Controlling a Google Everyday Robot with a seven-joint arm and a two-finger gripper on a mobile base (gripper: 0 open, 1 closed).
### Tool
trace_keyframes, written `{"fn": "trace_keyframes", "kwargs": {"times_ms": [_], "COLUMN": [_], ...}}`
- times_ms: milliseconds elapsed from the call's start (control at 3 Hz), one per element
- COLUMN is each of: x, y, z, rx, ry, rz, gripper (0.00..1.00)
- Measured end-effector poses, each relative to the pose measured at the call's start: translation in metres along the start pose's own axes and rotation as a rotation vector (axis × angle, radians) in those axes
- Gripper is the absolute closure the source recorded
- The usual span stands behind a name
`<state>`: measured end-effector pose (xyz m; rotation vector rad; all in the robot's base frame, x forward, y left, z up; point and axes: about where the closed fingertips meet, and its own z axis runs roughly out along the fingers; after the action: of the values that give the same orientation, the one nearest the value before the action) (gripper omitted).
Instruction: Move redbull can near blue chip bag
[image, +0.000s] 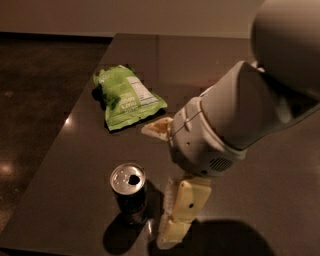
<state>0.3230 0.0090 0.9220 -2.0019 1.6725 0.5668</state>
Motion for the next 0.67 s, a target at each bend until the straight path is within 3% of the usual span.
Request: {"fn": "trace_keyframes", "kwargs": {"times_ms": [333, 667], "x": [-0.014, -0.026], "y": [0.006, 0.009], "z": [0.023, 0.037], "rx": [-0.035, -0.064], "ry": [-0.018, -0.027], "rz": [-0.022, -0.036], "gripper": [0.0, 0.18]}}
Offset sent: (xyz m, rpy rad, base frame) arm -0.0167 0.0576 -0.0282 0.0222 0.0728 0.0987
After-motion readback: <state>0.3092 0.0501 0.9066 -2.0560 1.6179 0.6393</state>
